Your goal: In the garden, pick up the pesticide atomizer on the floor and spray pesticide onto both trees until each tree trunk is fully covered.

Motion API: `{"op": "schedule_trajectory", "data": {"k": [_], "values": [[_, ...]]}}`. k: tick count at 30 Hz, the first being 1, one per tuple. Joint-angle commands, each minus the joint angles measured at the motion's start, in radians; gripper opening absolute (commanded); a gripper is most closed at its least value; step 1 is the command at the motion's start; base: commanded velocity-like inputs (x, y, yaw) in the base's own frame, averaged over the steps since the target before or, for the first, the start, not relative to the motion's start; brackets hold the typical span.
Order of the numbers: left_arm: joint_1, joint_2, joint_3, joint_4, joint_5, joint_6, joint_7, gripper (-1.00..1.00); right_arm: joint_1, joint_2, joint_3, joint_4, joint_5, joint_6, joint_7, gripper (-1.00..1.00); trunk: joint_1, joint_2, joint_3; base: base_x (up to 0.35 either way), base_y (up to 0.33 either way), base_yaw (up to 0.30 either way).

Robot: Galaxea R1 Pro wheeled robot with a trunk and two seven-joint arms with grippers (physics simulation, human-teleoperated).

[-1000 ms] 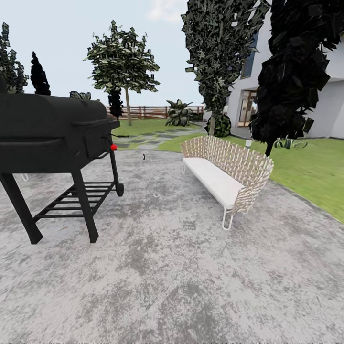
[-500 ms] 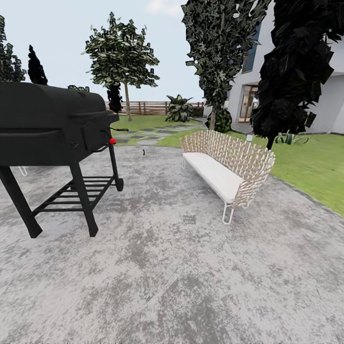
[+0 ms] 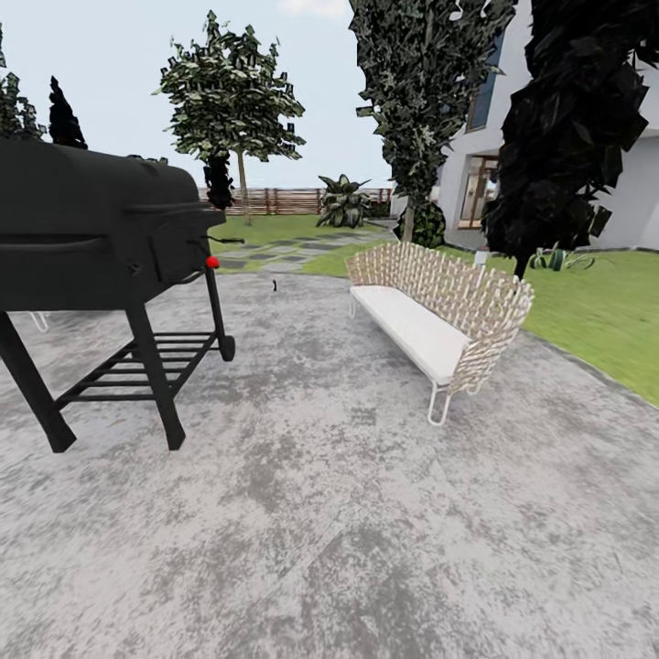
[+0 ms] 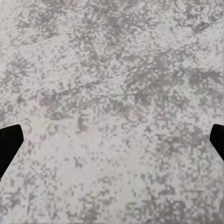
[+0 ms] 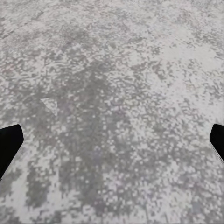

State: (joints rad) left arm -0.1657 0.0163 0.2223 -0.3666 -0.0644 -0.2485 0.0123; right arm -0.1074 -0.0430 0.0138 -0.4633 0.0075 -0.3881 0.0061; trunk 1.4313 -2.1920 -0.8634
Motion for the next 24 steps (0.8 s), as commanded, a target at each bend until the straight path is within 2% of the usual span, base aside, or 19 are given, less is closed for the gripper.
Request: {"op": "schedule_trajectory", "data": {"k": [1,24], "values": [[0.000,0.000,0.000,0.000,0.000,0.000,0.000,1.00,0.000,0.000,0.000,0.000,0.000,0.000,0.000,1.00,0.000,0.000,0.000,0.326,0.000,0.000],[0.000,0.016,0.000,0.000,0.001,-0.005,-0.002,1.00,0.000,0.000,0.000,0.001,0.000,0.000,0.000,1.00,0.000,0.000,0.000,0.338,0.000,0.000]]}}
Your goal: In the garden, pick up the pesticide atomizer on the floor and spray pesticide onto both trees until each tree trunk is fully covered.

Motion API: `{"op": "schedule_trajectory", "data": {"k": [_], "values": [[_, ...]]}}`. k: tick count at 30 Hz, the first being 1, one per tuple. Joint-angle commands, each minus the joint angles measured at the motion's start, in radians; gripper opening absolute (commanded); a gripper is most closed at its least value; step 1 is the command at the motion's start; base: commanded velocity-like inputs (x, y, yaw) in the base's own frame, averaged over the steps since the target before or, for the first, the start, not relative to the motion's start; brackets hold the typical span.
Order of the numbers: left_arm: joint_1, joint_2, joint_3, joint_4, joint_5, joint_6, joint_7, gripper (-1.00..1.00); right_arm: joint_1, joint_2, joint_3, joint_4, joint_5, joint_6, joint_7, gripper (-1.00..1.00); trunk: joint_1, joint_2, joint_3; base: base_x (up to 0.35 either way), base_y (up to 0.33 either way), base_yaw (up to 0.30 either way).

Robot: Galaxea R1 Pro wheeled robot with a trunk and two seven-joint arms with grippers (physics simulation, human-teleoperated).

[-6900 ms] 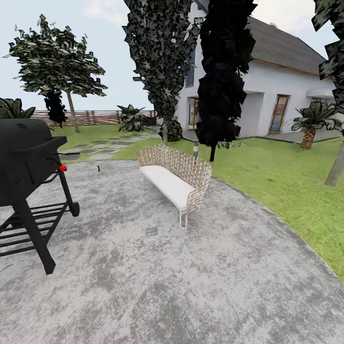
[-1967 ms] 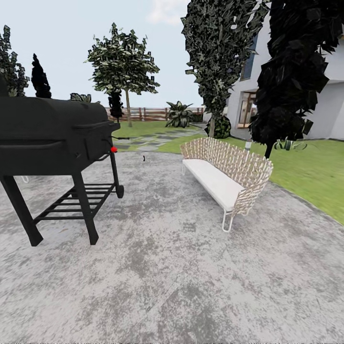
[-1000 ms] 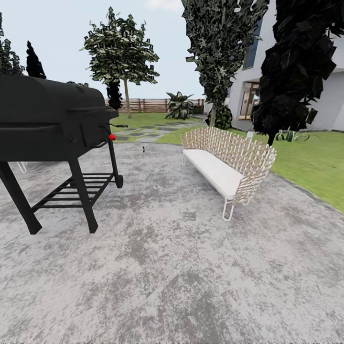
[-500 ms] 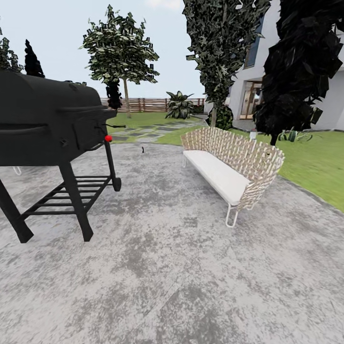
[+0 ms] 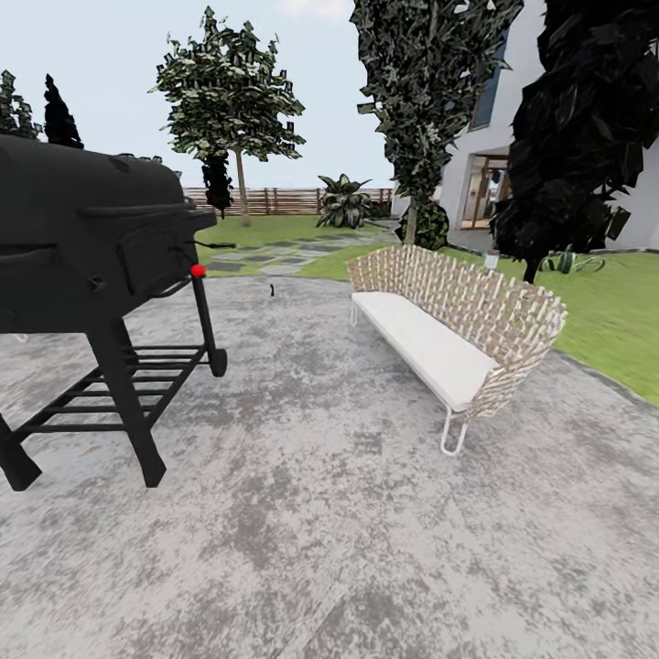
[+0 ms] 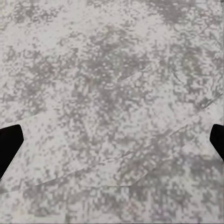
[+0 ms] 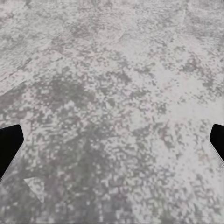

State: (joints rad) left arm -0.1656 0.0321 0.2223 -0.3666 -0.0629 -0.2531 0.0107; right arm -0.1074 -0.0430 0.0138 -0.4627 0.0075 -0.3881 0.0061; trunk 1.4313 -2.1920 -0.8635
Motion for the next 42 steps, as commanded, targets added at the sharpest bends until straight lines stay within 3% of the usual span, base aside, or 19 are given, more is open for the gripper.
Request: {"op": "schedule_trajectory", "data": {"k": [1,16,42], "values": [[0.000,0.000,0.000,0.000,0.000,0.000,0.000,1.00,0.000,0.000,0.000,0.000,0.000,0.000,0.000,1.00,0.000,0.000,0.000,0.339,0.000,0.025],[0.000,-0.001,-0.001,0.000,-0.002,0.000,0.000,1.00,0.000,0.001,0.000,0.001,0.000,0.000,0.000,1.00,0.000,0.000,-0.006,0.339,0.000,0.152],[0.000,-0.001,-0.001,0.001,-0.001,0.000,0.000,1.00,0.000,0.001,-0.002,0.039,-0.002,-0.001,-0.005,1.00,0.000,0.000,0.010,0.339,0.000,0.004]]}}
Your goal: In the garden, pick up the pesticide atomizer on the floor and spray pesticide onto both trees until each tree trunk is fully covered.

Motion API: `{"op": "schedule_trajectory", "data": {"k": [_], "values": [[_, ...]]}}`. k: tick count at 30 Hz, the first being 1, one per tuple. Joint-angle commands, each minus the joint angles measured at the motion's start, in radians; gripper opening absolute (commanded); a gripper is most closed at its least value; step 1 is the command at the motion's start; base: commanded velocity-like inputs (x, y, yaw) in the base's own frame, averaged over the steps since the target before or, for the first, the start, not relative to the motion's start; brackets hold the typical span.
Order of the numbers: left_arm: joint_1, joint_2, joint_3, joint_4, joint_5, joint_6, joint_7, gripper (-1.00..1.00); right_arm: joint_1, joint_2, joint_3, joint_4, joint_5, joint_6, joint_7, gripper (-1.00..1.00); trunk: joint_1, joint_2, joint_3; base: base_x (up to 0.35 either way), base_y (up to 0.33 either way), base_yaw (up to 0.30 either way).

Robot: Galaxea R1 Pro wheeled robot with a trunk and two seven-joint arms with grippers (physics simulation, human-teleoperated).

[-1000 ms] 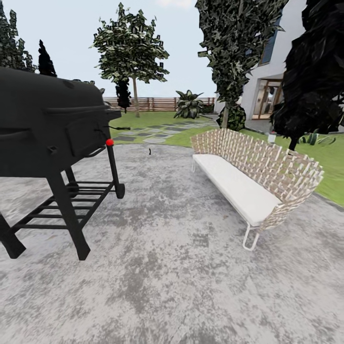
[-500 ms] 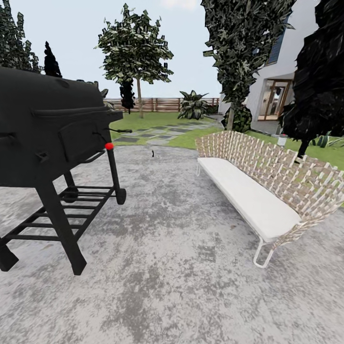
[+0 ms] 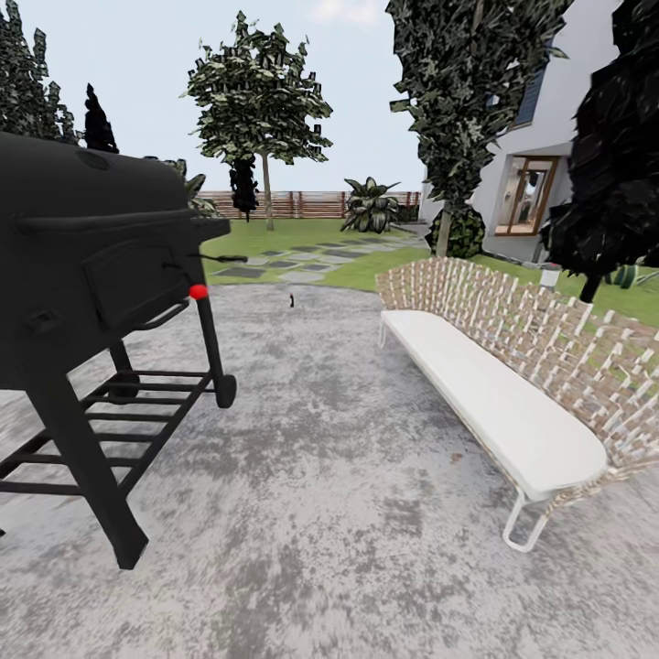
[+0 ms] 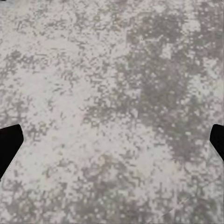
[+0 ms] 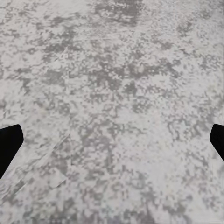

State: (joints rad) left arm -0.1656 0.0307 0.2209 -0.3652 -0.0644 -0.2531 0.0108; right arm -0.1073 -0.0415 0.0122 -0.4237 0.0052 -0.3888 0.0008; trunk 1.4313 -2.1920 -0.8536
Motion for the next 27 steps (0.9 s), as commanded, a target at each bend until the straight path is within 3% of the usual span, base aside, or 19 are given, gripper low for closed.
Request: {"op": "schedule_trajectory", "data": {"k": [1,13,16,18,21,27], "values": [[0.000,0.000,0.000,0.000,0.000,0.000,0.000,1.00,0.000,0.000,0.000,0.006,0.000,0.000,-0.001,1.00,0.000,0.000,0.000,0.339,0.000,0.000],[0.000,0.000,0.000,0.000,0.000,0.000,0.000,1.00,0.000,0.002,0.000,0.096,-0.002,-0.016,-0.003,1.00,0.000,0.000,0.000,0.339,0.000,0.000],[0.000,0.000,0.000,-0.001,0.000,0.000,0.000,1.00,0.001,0.003,-0.001,0.107,-0.001,-0.146,-0.005,1.00,0.000,0.000,0.000,0.339,0.000,0.000],[0.000,0.000,0.000,-0.001,0.000,0.000,0.000,1.00,0.001,0.004,-0.005,0.170,-0.003,-0.333,-0.006,1.00,0.000,0.000,0.000,0.339,0.000,0.000],[0.000,0.000,0.000,-0.001,0.000,0.000,0.000,1.00,0.001,0.003,-0.004,0.204,-0.002,-0.403,-0.003,1.00,0.000,0.000,0.000,0.339,0.000,0.000],[0.000,0.000,0.000,-0.001,0.000,0.000,0.000,1.00,0.001,0.004,-0.003,0.223,-0.002,-0.433,0.000,1.00,0.000,0.000,0.000,0.339,0.000,0.000]]}}
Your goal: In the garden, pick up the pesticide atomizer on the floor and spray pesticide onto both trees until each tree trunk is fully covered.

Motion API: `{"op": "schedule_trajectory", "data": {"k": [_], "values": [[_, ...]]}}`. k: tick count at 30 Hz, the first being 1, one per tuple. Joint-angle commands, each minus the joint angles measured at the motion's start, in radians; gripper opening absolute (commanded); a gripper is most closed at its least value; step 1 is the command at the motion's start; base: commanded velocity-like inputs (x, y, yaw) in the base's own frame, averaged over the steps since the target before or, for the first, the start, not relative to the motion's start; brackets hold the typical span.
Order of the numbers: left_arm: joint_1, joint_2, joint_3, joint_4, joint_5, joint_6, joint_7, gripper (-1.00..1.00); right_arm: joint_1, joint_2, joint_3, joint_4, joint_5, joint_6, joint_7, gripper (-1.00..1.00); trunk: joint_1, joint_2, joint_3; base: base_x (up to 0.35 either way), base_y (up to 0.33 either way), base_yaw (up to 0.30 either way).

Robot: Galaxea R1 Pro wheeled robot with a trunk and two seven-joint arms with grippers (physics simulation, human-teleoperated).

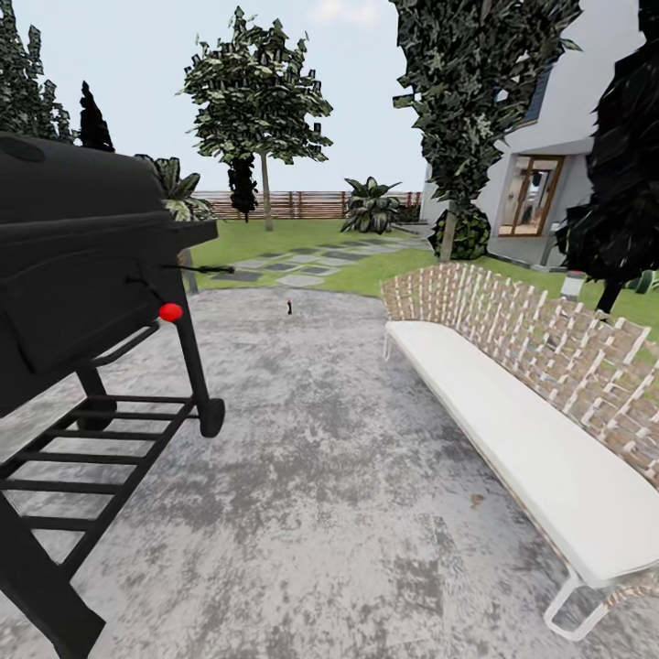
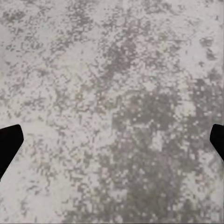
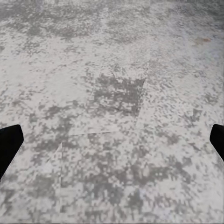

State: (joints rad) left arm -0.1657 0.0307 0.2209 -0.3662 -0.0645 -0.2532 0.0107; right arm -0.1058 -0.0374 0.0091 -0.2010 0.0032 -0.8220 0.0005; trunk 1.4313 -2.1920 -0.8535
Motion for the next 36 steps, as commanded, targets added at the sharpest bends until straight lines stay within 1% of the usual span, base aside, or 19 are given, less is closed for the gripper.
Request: {"op": "schedule_trajectory", "data": {"k": [1,4,10,12,36], "values": [[0.000,0.000,0.000,0.000,0.000,0.000,0.000,1.00,0.000,0.000,0.000,0.002,0.000,0.000,0.001,1.00,0.000,0.000,0.000,0.339,0.000,0.000],[0.000,0.000,0.000,0.000,0.000,0.000,0.000,1.00,0.000,0.001,0.000,0.020,0.000,0.000,0.001,1.00,0.000,0.000,0.000,0.339,0.000,0.000],[0.000,0.000,0.000,0.000,0.000,0.000,0.000,1.00,0.000,0.000,-0.001,0.143,0.000,0.000,-0.001,1.00,0.000,0.000,0.000,0.339,0.000,0.000],[0.000,0.000,0.000,0.000,0.000,0.000,0.000,1.00,0.000,-0.001,-0.001,0.164,0.000,0.000,-0.001,1.00,0.000,0.000,0.000,0.339,0.000,0.000],[0.000,0.000,0.000,0.000,0.000,0.000,0.000,1.00,0.000,0.000,-0.001,0.174,0.000,0.000,-0.002,1.00,0.000,0.000,0.000,0.339,0.000,0.000]]}}
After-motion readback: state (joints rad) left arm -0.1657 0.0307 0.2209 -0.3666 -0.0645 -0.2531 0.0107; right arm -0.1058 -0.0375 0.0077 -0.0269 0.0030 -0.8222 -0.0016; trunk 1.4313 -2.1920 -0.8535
